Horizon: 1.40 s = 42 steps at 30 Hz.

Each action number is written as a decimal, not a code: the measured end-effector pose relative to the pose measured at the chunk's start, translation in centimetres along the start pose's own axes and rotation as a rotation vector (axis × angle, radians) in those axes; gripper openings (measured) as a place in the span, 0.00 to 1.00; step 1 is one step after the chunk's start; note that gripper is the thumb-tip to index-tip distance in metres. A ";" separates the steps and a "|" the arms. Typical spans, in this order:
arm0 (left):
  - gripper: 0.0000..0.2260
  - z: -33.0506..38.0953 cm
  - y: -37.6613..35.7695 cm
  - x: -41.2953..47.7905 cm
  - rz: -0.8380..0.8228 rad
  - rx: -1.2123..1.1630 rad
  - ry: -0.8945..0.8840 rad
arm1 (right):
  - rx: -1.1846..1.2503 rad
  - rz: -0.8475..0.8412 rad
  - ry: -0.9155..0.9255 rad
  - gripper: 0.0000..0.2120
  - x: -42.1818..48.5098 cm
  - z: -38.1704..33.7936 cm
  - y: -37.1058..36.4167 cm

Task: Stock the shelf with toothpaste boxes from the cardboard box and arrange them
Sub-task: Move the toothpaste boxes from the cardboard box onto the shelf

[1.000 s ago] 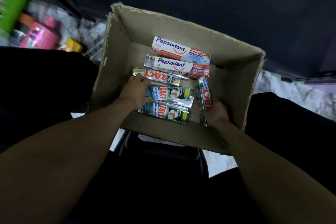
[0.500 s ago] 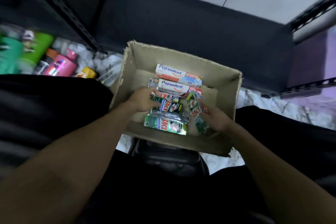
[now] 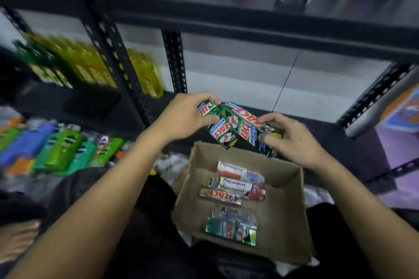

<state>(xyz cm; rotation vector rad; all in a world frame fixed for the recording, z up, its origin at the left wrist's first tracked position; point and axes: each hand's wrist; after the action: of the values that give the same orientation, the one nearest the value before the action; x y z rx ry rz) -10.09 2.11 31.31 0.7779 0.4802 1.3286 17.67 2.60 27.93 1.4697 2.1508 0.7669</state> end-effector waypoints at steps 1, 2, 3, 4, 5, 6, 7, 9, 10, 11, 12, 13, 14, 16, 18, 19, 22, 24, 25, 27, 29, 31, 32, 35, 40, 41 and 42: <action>0.13 1.4 1.7 -0.3 0.054 0.022 -0.049 | -0.018 0.037 0.042 0.15 0.2 -1.9 1.0; 0.12 2.7 3.5 -0.7 0.107 0.042 -0.089 | -0.047 0.075 0.092 0.15 0.5 -3.8 2.0; 0.12 3.8 5.2 -1.1 0.156 0.056 -0.124 | -0.079 0.113 0.135 0.15 0.7 -5.6 3.0; 0.13 4.8 6.8 -1.6 0.202 0.066 -0.156 | -0.099 0.147 0.173 0.15 0.8 -7.4 3.9; 0.13 5.8 8.2 -2.0 0.248 0.075 -0.186 | -0.116 0.181 0.208 0.15 0.9 -9.1 4.9; 0.13 6.7 9.6 -2.5 0.294 0.075 -0.209 | -0.132 0.220 0.253 0.15 0.9 -10.8 5.9; 0.13 7.6 10.9 -2.9 0.338 0.071 -0.228 | -0.139 0.258 0.302 0.14 0.8 -12.4 6.7; 0.13 9.1 13.3 -3.8 0.426 0.071 -0.272 | -0.115 0.309 0.387 0.13 0.9 -15.2 8.1; 0.13 9.8 14.4 -4.1 0.465 0.074 -0.289 | -0.094 0.321 0.415 0.13 1.0 -16.4 8.6; 0.13 10.4 15.4 -4.5 0.499 0.078 -0.305 | -0.077 0.332 0.436 0.13 1.1 -17.6 9.1; 0.13 11.0 16.4 -4.7 0.535 0.085 -0.321 | -0.064 0.348 0.454 0.13 1.5 -18.4 9.5; 0.13 11.5 17.3 -4.9 0.574 0.097 -0.336 | -0.054 0.369 0.469 0.14 1.9 -19.2 9.8; 0.14 11.8 18.2 -5.0 0.612 0.112 -0.348 | -0.049 0.395 0.473 0.14 2.5 -19.9 10.0; 0.14 12.4 19.8 -4.9 0.678 0.152 -0.365 | -0.049 0.456 0.458 0.14 3.9 -20.9 10.0; 0.14 12.7 21.0 -4.4 0.743 0.207 -0.382 | -0.063 0.525 0.433 0.14 5.6 -21.3 9.3; 0.14 12.8 21.4 -4.1 0.783 0.228 -0.395 | -0.088 0.557 0.416 0.14 6.4 -21.4 8.8; 0.14 12.1 21.7 -2.3 0.912 0.288 -0.435 | -0.213 0.602 0.362 0.14 9.3 -21.0 6.6; 0.14 10.7 21.1 -0.3 0.964 0.341 -0.430 | -0.370 0.545 0.344 0.18 11.4 -20.4 5.3; 0.14 9.8 20.5 0.8 0.967 0.361 -0.412 | -0.423 0.502 0.331 0.22 12.2 -20.4 5.0; 0.14 7.8 19.3 2.9 0.933 0.417 -0.342 | -0.422 0.411 0.300 0.29 13.3 -20.8 5.0; 0.14 5.7 18.2 4.5 0.881 0.524 -0.239 | -0.410 0.332 0.293 0.32 13.7 -21.3 5.2; 0.14 4.0 17.3 5.4 0.824 0.564 -0.119 | -0.421 0.288 0.314 0.31 13.8 -21.2 5.5; 0.15 3.3 17.0 5.7 0.787 0.560 -0.058 | -0.421 0.285 0.331 0.31 13.9 -21.0 5.6; 0.22 2.0 16.3 6.5 0.667 0.478 0.015 | -0.433 0.337 0.388 0.29 14.5 -20.4 5.7; 0.21 1.6 17.5 7.6 0.517 0.300 -0.041 | -0.767 0.482 0.455 0.23 16.7 -20.7 5.6; 0.22 1.4 17.8 8.0 0.475 0.324 -0.040 | -0.815 0.499 0.452 0.23 17.3 -20.8 5.6; 0.22 1.3 18.1 8.5 0.439 0.358 -0.032 | -0.854 0.512 0.442 0.23 18.0 -20.9 5.5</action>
<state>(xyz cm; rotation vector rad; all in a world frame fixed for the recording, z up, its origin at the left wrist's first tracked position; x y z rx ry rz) -19.60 10.95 46.53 1.2514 0.5501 1.6540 2.29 16.73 46.71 1.4153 1.3257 2.0310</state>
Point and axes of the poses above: each hand's wrist, its own x-axis towards the middle knuckle, its own y-axis out of the back of the hand, z = x × y, and after that the axes turned 4 degrees about -x, right-handed
